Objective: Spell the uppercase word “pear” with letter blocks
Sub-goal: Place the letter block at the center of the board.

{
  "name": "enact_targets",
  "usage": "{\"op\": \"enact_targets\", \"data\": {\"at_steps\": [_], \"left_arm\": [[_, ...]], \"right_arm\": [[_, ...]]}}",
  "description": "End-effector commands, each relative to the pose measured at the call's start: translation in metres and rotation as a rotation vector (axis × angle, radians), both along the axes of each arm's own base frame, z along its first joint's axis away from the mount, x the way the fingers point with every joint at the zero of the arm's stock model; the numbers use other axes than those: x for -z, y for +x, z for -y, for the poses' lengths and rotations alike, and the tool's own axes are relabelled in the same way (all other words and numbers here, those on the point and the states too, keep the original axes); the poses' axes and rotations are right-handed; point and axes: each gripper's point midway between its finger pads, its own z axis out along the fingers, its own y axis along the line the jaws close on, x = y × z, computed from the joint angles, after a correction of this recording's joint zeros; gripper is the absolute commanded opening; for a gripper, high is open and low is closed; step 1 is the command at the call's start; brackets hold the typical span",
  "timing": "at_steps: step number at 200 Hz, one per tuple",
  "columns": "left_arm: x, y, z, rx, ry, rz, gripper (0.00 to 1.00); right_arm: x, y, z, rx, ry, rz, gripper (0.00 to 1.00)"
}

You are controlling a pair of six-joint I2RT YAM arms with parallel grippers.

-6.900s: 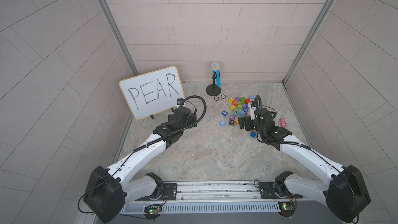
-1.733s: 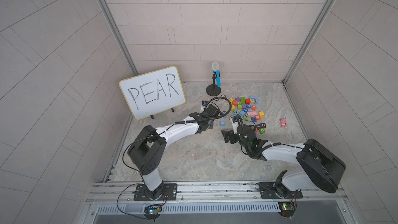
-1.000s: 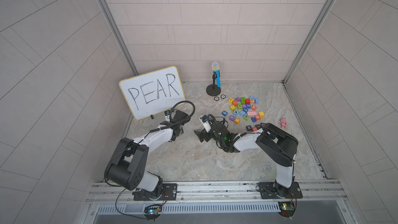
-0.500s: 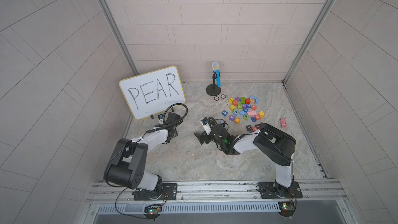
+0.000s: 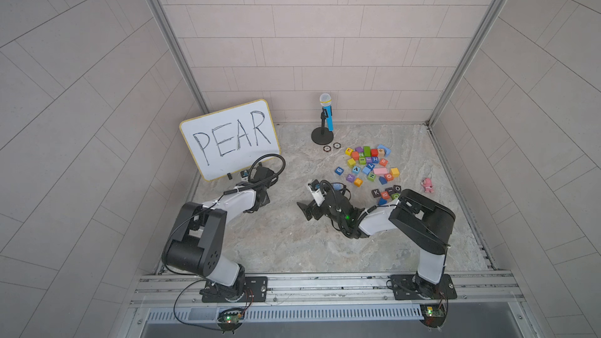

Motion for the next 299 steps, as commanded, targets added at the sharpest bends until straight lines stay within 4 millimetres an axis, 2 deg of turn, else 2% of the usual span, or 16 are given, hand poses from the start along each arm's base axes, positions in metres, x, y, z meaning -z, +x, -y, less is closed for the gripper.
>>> {"op": "enact_targets", "data": {"at_steps": [1,100,153,219,299], "left_arm": [[-0.001,-0.004,-0.005,0.003,0.033,-0.044,0.33],[0.005,-0.001,-0.004,0.012,0.048,-0.110,0.40],[0.006,-0.002,-0.004,0.016,0.057,-0.138,0.40],[-0.004,-0.001,0.000,0.033,0.034,-0.114,0.48],[-0.003,-0.007,0.000,0.031,0.026,-0.107,0.48]], "right_arm": [[-0.015,-0.001,0.000,0.006,0.024,0.035,1.00],[-0.014,0.002,0.006,0.034,0.017,0.050,1.00],[-0.011,0.002,0.007,0.038,0.013,0.045,1.00],[-0.007,0.004,0.009,0.051,0.006,0.047,1.00],[-0.003,0.004,0.010,0.057,0.001,0.040,1.00]]}}
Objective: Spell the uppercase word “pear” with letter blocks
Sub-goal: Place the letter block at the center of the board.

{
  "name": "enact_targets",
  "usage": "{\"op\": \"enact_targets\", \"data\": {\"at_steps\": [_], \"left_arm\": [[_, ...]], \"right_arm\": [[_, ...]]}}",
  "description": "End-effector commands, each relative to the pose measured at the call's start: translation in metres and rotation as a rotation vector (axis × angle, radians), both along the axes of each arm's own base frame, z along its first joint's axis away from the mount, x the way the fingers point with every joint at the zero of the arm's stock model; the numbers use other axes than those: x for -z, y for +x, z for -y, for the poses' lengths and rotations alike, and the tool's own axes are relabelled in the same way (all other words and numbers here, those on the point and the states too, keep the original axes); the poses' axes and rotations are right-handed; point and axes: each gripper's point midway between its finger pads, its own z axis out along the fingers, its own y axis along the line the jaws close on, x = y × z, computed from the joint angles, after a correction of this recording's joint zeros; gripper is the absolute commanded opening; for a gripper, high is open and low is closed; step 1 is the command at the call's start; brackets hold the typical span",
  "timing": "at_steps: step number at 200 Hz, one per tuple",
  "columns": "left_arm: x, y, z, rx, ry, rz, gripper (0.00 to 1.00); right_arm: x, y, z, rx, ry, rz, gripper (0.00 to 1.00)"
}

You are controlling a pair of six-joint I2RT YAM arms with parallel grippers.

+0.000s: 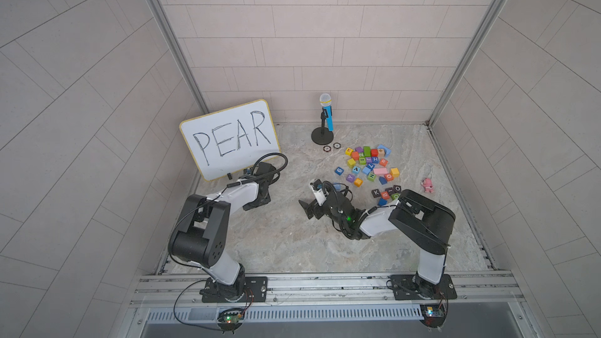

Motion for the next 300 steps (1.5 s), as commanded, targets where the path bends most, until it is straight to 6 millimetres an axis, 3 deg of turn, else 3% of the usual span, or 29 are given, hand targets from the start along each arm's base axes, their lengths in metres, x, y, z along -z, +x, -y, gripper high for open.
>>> {"op": "enact_targets", "data": {"at_steps": [1,300], "left_arm": [[-0.002,-0.007,-0.001,0.000,0.002,-0.009,0.48],[0.007,0.014,-0.004,-0.011,-0.023,-0.014,0.40]], "right_arm": [[0.001,-0.002,0.002,0.006,-0.006,0.010,1.00],[0.001,0.008,0.021,0.077,0.003,0.022,1.00]]}}
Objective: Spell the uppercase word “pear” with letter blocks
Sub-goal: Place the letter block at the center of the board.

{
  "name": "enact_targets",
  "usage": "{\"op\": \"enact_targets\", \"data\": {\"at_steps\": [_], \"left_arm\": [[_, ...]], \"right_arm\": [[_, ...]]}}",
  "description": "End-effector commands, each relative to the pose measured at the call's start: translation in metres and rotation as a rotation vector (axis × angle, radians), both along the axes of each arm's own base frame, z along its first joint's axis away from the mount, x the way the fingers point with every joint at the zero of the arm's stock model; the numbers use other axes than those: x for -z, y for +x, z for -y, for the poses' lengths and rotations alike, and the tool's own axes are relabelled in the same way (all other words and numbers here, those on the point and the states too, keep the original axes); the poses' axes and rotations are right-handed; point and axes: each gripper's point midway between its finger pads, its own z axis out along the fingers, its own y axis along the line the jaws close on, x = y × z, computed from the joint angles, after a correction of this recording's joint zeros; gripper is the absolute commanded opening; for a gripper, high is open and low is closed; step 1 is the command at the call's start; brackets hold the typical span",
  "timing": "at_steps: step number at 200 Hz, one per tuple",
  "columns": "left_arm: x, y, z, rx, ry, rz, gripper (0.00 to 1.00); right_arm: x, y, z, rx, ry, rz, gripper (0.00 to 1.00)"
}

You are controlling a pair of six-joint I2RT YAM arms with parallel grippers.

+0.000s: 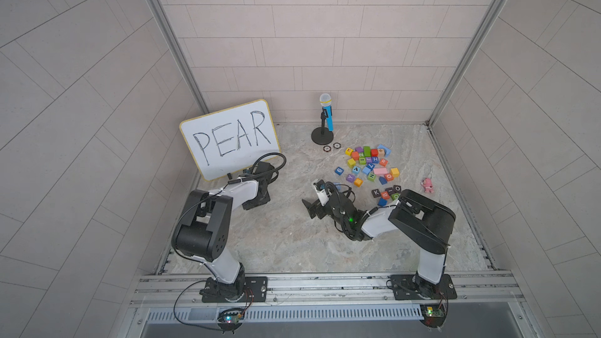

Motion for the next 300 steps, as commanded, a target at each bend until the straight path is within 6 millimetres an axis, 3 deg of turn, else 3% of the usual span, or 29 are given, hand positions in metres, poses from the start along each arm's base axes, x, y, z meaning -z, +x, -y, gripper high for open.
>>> {"op": "enact_targets", "data": {"at_steps": [1,52,113,179,258,300], "left_arm": [[-0.004,0.008,-0.001,0.008,0.003,0.009,0.40],[-0.010,0.026,0.003,0.056,0.001,0.018,0.35],[-0.027,0.059,0.014,0.246,0.032,-0.013,0.33],[-0.007,0.058,0.024,0.375,-0.002,-0.128,0.34],[-0.005,0.048,0.018,0.363,0.021,-0.154,0.35],[-0.005,0.047,0.018,0.354,0.020,-0.155,0.42]], "right_arm": [[-0.004,0.003,0.006,0.027,0.015,0.015,1.00],[-0.005,0.006,0.010,0.042,0.022,0.015,1.00],[-0.007,0.007,0.015,0.059,0.033,0.019,1.00],[-0.012,0.008,0.019,0.072,0.049,0.030,1.00],[-0.019,0.009,0.021,0.085,0.078,0.044,1.00],[-0.021,0.009,0.021,0.086,0.084,0.049,1.00]]}}
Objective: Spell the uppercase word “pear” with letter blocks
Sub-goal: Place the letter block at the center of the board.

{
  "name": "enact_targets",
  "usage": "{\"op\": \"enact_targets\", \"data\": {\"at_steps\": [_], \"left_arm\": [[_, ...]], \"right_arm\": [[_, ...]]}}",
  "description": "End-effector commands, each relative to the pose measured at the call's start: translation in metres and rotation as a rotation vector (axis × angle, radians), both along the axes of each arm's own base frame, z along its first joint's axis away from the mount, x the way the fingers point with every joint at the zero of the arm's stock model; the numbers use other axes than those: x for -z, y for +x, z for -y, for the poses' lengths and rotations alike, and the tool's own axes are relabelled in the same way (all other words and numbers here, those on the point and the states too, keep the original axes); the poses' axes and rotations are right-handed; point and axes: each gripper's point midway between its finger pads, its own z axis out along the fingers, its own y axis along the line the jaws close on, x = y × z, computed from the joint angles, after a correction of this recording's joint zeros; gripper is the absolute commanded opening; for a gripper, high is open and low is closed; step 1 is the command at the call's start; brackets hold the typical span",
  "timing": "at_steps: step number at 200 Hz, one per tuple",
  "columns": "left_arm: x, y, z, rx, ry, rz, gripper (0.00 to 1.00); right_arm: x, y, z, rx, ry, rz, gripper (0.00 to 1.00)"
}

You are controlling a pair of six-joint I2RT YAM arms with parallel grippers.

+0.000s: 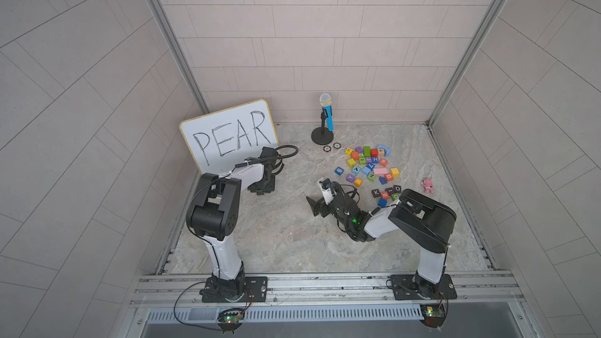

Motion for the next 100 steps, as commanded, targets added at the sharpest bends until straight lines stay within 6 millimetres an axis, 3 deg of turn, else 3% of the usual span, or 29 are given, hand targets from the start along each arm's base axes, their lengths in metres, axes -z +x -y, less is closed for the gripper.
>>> {"op": "enact_targets", "data": {"at_steps": [1,57,100], "left_arm": [[-0.001,-0.008,-0.006,-0.009,0.017,-0.030,0.43],[-0.003,-0.008,-0.006,-0.011,0.021,-0.020,0.48],[-0.016,-0.006,-0.004,-0.005,0.015,0.006,0.49]], "right_arm": [[-0.021,0.003,0.003,0.022,0.045,0.038,1.00],[-0.022,0.004,0.004,0.026,0.047,0.040,1.00],[-0.022,0.005,0.004,0.031,0.048,0.041,1.00]]}}
